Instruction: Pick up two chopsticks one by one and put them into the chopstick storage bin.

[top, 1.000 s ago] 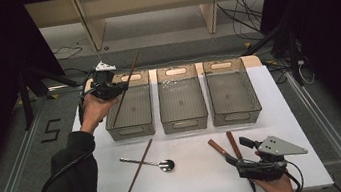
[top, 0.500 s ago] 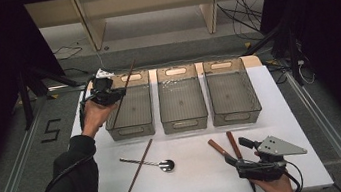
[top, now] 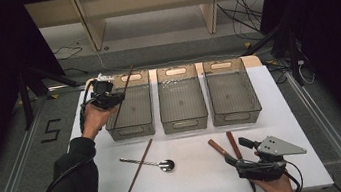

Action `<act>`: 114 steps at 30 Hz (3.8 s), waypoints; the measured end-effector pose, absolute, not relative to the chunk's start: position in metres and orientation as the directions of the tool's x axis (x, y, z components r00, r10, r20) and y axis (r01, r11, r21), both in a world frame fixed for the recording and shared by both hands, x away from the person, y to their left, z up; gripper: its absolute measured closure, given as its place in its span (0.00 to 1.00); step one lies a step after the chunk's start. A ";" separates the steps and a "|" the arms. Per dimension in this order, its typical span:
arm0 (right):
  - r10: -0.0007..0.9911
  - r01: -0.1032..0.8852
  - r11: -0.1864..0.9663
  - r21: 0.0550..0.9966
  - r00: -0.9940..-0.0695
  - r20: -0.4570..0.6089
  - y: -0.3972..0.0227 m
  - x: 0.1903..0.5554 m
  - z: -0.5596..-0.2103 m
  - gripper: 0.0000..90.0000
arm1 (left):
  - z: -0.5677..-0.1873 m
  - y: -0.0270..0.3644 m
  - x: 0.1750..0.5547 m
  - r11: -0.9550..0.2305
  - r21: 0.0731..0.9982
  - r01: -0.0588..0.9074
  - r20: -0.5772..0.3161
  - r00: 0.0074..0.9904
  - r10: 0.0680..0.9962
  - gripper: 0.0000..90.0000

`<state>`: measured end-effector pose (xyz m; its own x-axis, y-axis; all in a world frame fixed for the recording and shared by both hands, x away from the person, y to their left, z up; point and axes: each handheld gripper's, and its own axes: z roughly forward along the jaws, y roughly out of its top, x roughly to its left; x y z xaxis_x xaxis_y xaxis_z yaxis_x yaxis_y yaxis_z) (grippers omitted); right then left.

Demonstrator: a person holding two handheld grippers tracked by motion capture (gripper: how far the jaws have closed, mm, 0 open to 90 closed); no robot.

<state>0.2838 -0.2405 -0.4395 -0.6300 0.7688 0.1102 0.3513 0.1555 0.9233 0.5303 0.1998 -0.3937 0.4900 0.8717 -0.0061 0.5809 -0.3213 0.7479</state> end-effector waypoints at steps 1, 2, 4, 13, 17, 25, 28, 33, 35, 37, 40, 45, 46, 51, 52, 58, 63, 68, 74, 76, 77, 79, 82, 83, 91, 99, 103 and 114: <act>0.769 0.351 0.154 0.924 -0.630 0.111 -0.241 0.284 -0.440 0.28 | -0.394 0.200 0.531 -0.318 0.746 0.585 -0.004 0.482 0.876 0.92; 0.769 0.351 0.154 0.924 -0.629 0.110 -0.241 0.284 -0.439 0.28 | -0.395 0.200 0.531 -0.314 0.744 0.590 -0.003 0.473 0.881 0.84; 0.770 0.350 0.153 0.924 -0.629 0.110 -0.241 0.284 -0.439 0.28 | -0.395 0.200 0.531 -0.306 0.736 0.604 -0.013 0.464 0.886 0.69; 0.771 0.353 0.154 0.923 -0.627 0.111 -0.241 0.284 -0.440 0.28 | -0.381 0.201 0.517 -0.250 0.727 0.639 -0.087 0.447 0.891 0.34; 0.772 0.354 0.153 0.923 -0.625 0.112 -0.241 0.284 -0.440 0.28 | -0.377 0.201 0.504 -0.242 0.714 0.657 -0.118 0.453 0.884 0.26; 0.774 0.352 0.153 0.923 -0.623 0.110 -0.241 0.284 -0.439 0.28 | -0.378 0.199 0.474 -0.246 0.682 0.689 -0.151 0.461 0.874 0.19; 0.775 0.352 0.152 0.924 -0.623 0.109 -0.241 0.284 -0.439 0.28 | -0.381 0.199 0.461 -0.238 0.689 0.685 -0.157 0.462 0.873 0.18; 0.776 0.351 0.151 0.924 -0.622 0.109 -0.242 0.283 -0.439 0.28 | -0.390 0.198 0.442 -0.259 0.663 0.703 -0.149 0.463 0.874 0.18; 0.775 0.351 0.153 0.924 -0.622 0.108 -0.241 0.283 -0.439 0.28 | -0.392 0.197 0.438 -0.280 0.640 0.715 -0.135 0.464 0.876 0.18; 0.775 0.351 0.154 0.923 -0.622 0.107 -0.241 0.283 -0.439 0.28 | -0.393 0.196 0.433 -0.284 0.643 0.711 -0.116 0.457 0.882 0.17; 0.775 0.347 0.153 0.925 -0.623 0.106 -0.241 0.283 -0.438 0.28 | -0.397 0.193 0.427 -0.301 0.622 0.723 -0.119 0.467 0.876 0.17; 0.773 0.350 0.155 0.924 -0.625 0.107 -0.241 0.283 -0.438 0.28 | -0.403 0.186 0.414 -0.332 0.588 0.737 -0.104 0.477 0.873 0.17; 0.772 0.348 0.159 0.924 -0.627 0.103 -0.241 0.283 -0.439 0.28 | -0.404 0.184 0.411 -0.337 0.583 0.740 -0.106 0.480 0.871 0.17; 0.774 0.350 0.155 0.924 -0.624 0.106 -0.241 0.283 -0.438 0.28 | -0.413 0.178 0.404 -0.351 0.556 0.754 -0.114 0.487 0.866 0.17; 0.773 0.349 0.157 0.924 -0.625 0.105 -0.241 0.283 -0.439 0.28 | -0.414 0.178 0.403 -0.357 0.549 0.756 -0.116 0.491 0.863 0.17; 0.773 0.347 0.162 0.924 -0.626 0.100 -0.240 0.282 -0.438 0.28 | -0.423 0.180 0.395 -0.377 0.498 0.781 -0.133 0.498 0.857 0.17; 0.772 0.344 0.163 0.925 -0.628 0.098 -0.240 0.282 -0.438 0.28 | -0.432 0.179 0.389 -0.410 0.449 0.794 -0.126 0.511 0.851 0.18; 0.772 0.345 0.166 0.924 -0.628 0.096 -0.240 0.282 -0.438 0.28 | -0.436 0.176 0.383 -0.434 0.418 0.798 -0.119 0.521 0.845 0.22; 0.773 0.344 0.166 0.924 -0.627 0.094 -0.240 0.282 -0.438 0.28 | -0.442 0.171 0.374 -0.472 0.374 0.799 -0.110 0.543 0.833 0.29; 0.772 0.344 0.165 0.924 -0.628 0.096 -0.239 0.282 -0.438 0.28 | -0.444 0.170 0.372 -0.489 0.358 0.795 -0.110 0.556 0.824 0.31; 0.772 0.343 0.168 0.924 -0.629 0.093 -0.239 0.282 -0.438 0.28 | -0.446 0.169 0.371 -0.484 0.359 0.798 -0.119 0.553 0.825 0.33; 0.771 0.342 0.169 0.924 -0.630 0.092 -0.239 0.282 -0.438 0.28 | -0.447 0.169 0.370 -0.489 0.352 0.798 -0.121 0.556 0.822 0.38; 0.771 0.343 0.169 0.924 -0.629 0.093 -0.239 0.282 -0.438 0.28 | -0.451 0.166 0.367 -0.507 0.340 0.792 -0.122 0.572 0.811 0.44; 0.772 0.342 0.170 0.924 -0.629 0.092 -0.239 0.282 -0.438 0.28 | -0.451 0.165 0.366 -0.508 0.342 0.791 -0.119 0.572 0.811 0.47; 0.771 0.342 0.172 0.924 -0.631 0.091 -0.238 0.282 -0.438 0.28 | -0.455 0.161 0.364 -0.533 0.324 0.782 -0.110 0.590 0.800 0.60; 0.772 0.342 0.171 0.924 -0.630 0.090 -0.239 0.282 -0.438 0.28 | -0.459 0.158 0.363 -0.548 0.306 0.778 -0.102 0.599 0.794 0.70; 0.771 0.341 0.173 0.924 -0.631 0.088 -0.239 0.282 -0.437 0.28 | -0.460 0.158 0.363 -0.553 0.301 0.777 -0.098 0.602 0.792 0.75; 0.772 0.341 0.173 0.924 -0.630 0.088 -0.239 0.282 -0.438 0.28 | -0.464 0.152 0.362 -0.580 0.292 0.761 -0.053 0.618 0.785 0.87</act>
<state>0.2821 -0.2386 -0.4378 -0.6296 0.7718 0.0883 0.3413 0.1727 0.9239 0.3621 0.1523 -0.4640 0.6177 0.7846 -0.0526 0.7609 -0.5795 0.2917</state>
